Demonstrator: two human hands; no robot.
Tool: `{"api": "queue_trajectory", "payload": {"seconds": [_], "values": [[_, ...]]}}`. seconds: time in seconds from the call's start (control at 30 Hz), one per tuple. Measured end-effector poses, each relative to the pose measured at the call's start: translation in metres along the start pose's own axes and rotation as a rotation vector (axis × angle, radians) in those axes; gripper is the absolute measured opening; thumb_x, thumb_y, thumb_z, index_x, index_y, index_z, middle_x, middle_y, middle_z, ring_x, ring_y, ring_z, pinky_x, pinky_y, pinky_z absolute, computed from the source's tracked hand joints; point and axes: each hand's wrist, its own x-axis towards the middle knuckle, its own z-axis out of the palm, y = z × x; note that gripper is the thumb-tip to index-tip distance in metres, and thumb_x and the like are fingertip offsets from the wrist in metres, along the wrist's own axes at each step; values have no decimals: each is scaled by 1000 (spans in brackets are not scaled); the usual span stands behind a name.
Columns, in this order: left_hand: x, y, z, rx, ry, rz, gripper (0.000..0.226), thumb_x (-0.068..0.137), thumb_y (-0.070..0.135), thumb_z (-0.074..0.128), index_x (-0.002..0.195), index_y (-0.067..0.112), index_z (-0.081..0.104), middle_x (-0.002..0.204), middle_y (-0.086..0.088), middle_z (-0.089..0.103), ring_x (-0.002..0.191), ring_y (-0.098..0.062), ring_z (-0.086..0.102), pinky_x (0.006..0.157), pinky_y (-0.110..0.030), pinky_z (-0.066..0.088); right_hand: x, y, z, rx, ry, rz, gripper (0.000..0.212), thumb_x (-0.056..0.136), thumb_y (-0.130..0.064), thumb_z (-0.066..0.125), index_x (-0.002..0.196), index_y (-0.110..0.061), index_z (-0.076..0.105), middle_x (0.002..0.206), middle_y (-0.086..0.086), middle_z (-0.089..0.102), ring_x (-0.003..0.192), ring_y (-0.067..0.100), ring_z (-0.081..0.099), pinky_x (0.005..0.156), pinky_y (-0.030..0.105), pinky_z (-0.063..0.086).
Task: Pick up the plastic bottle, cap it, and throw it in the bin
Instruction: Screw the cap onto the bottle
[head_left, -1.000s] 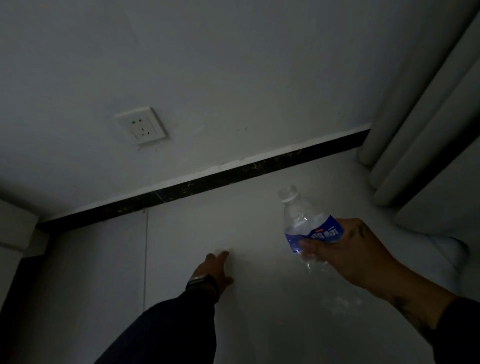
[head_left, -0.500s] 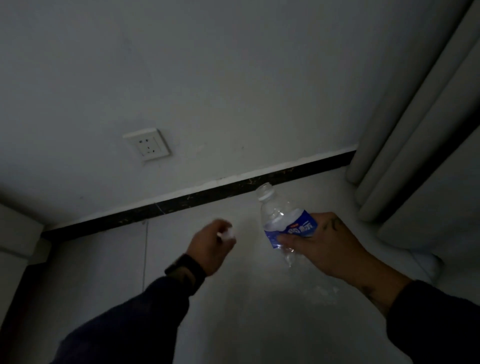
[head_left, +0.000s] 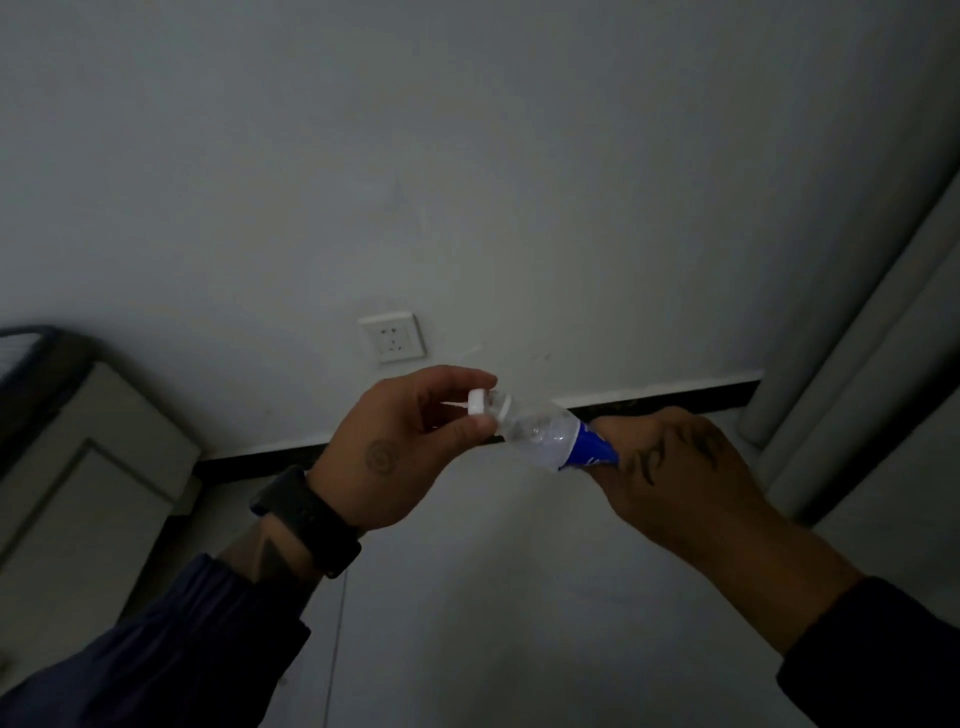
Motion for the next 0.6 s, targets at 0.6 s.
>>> {"api": "queue_trajectory", "payload": {"seconds": [0.6], "values": [[-11,13,-3,-207,-118,-585,45,90,42,56,90,0,71,72,-13,72,54,-12,65,54,-20,52,-15,-22,9,-205,257,-303,9,92,-12,45,92,-5,51,62,13,72,48,25,68,49,29,56]]}}
